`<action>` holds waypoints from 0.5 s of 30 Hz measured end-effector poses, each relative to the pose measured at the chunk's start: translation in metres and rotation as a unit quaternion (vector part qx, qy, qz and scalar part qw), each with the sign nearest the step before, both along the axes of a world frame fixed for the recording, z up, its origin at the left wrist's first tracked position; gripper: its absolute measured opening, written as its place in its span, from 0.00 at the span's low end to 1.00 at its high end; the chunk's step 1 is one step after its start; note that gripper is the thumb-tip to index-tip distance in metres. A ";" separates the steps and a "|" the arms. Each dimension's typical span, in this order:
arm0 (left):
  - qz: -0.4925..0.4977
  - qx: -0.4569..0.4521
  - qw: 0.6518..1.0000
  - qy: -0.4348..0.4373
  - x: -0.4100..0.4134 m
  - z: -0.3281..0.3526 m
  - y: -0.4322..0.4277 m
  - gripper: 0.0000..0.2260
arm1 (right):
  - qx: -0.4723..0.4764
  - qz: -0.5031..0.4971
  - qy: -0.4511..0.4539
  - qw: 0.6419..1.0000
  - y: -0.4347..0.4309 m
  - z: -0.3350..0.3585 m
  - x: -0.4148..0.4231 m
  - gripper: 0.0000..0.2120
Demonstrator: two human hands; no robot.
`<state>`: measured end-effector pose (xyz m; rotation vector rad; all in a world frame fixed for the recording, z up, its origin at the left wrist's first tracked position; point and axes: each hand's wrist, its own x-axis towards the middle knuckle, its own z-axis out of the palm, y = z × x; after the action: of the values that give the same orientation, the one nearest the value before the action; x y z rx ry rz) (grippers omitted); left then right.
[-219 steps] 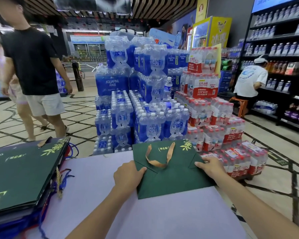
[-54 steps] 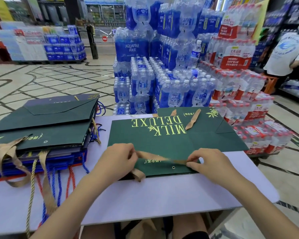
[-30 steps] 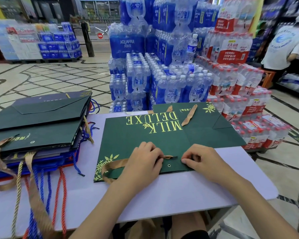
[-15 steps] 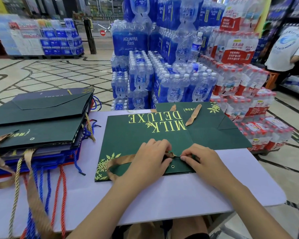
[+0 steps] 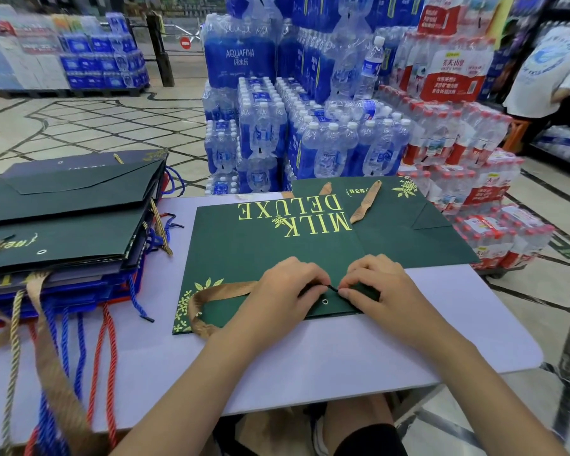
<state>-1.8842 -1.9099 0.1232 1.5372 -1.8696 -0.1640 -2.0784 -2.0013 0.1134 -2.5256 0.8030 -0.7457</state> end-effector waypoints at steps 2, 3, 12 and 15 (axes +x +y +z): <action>0.003 -0.015 1.000 0.002 0.006 -0.001 0.001 0.03 | -0.005 -0.003 0.004 1.000 0.000 -0.001 -0.001 0.04; 0.004 -0.015 1.000 0.008 0.008 -0.001 0.002 0.03 | 0.001 -0.004 0.003 1.000 0.001 0.000 -0.002 0.05; -0.021 0.009 1.000 0.009 0.013 0.000 0.003 0.06 | 0.011 0.022 0.028 0.999 0.001 0.002 -0.003 0.18; -0.020 0.024 0.999 0.026 0.013 0.000 0.004 0.05 | 0.007 0.018 0.015 1.000 0.001 0.001 -0.003 0.17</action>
<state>-1.8713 -1.9063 0.1233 1.5149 -1.8684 -0.2672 -2.0818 -1.9999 0.1142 -2.5372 0.7662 -0.6904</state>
